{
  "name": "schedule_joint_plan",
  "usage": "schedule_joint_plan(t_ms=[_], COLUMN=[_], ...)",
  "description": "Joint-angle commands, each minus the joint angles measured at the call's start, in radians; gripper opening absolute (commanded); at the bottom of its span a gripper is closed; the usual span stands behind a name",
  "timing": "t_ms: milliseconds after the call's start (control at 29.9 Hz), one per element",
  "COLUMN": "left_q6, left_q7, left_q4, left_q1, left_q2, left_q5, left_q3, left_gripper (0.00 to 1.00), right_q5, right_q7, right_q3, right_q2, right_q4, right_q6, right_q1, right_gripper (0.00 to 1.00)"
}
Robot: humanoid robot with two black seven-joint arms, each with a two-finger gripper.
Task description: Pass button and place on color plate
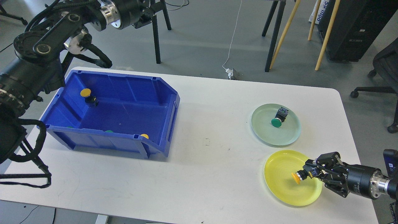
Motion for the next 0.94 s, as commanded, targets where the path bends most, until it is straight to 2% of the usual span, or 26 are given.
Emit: schedule_joint_plan(t_ms=[0,67,167,368,535,636,736,803,903], left_q6=[0.000,0.000,0.000,0.000,0.000,0.000,0.000,0.000,0.000], left_q7=[0.001,0.000,0.000,0.001,0.006,0.006,0.003,0.001,0.001], left_q4=[0.000,0.000,0.000,-0.002,-0.002,-0.002,-0.003,-0.003,-0.012], left_q1=[0.000,0.001,0.001,-0.005,-0.017,-0.028,-0.032,-0.034,-0.035], left_q2=[0.007,0.018,0.025,0.039,0.036,0.030,0.028,0.028,0.032], left_q5=[-0.001,-0.002,-0.004,0.001,0.004,0.031,0.068,0.082,0.084], left_q3=[0.003,0.001,-0.001,0.001,0.006,0.007,0.007,0.007,0.007], left_gripper=[0.98,0.98,0.98,0.98,0.98,0.99,0.98,0.98,0.98], right_q5=[0.007,0.010,0.016,0.018,0.016,0.012,0.012,0.013,0.013], right_q7=[-0.002,-0.004,-0.004,0.003,0.006,-0.014,-0.056,-0.056,-0.053], right_q3=[0.009,0.021,0.068,0.286,0.516,0.607,0.572,0.552,0.558], right_q2=[-0.002,-0.006,-0.013,-0.009,0.051,0.097,0.172,0.220,0.269], right_q4=[0.010,0.015,0.029,0.029,0.004,-0.093,-0.230,-0.340,-0.416], right_q6=[0.006,0.004,0.003,0.000,-0.011,-0.059,-0.115,-0.122,-0.129], right_q1=[0.006,0.010,0.015,0.012,0.015,0.068,0.212,0.300,0.381], right_gripper=[0.87,0.93,0.95,0.98,0.98,0.98,0.98,0.98,0.99])
